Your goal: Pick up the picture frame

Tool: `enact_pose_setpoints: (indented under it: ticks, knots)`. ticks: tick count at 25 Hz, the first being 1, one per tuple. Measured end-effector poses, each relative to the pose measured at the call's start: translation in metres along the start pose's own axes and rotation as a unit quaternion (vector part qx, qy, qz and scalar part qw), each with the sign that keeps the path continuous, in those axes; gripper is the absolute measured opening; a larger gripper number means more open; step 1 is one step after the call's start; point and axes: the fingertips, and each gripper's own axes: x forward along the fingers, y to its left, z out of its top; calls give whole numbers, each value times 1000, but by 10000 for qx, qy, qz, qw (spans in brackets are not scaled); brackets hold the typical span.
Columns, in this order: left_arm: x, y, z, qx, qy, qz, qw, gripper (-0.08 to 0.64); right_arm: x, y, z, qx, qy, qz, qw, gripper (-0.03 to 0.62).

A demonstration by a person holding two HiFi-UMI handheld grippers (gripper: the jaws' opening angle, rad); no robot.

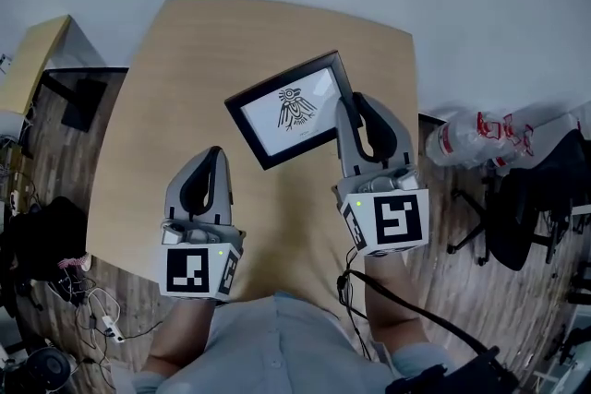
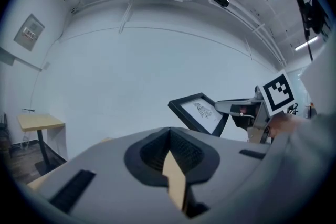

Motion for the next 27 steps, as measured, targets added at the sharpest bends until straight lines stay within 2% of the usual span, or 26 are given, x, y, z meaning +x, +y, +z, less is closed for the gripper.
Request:
enact_pose_setpoints:
  ticks: [12,27]
  knots:
    - [-4,6,12,180,-90,79,9998,0,-9,4,14,-36,-200,-78,9998,66]
    - [-6,8,15,255,-150,61,9995,0,-9,4,15,-58,-203,-92,9997,64]
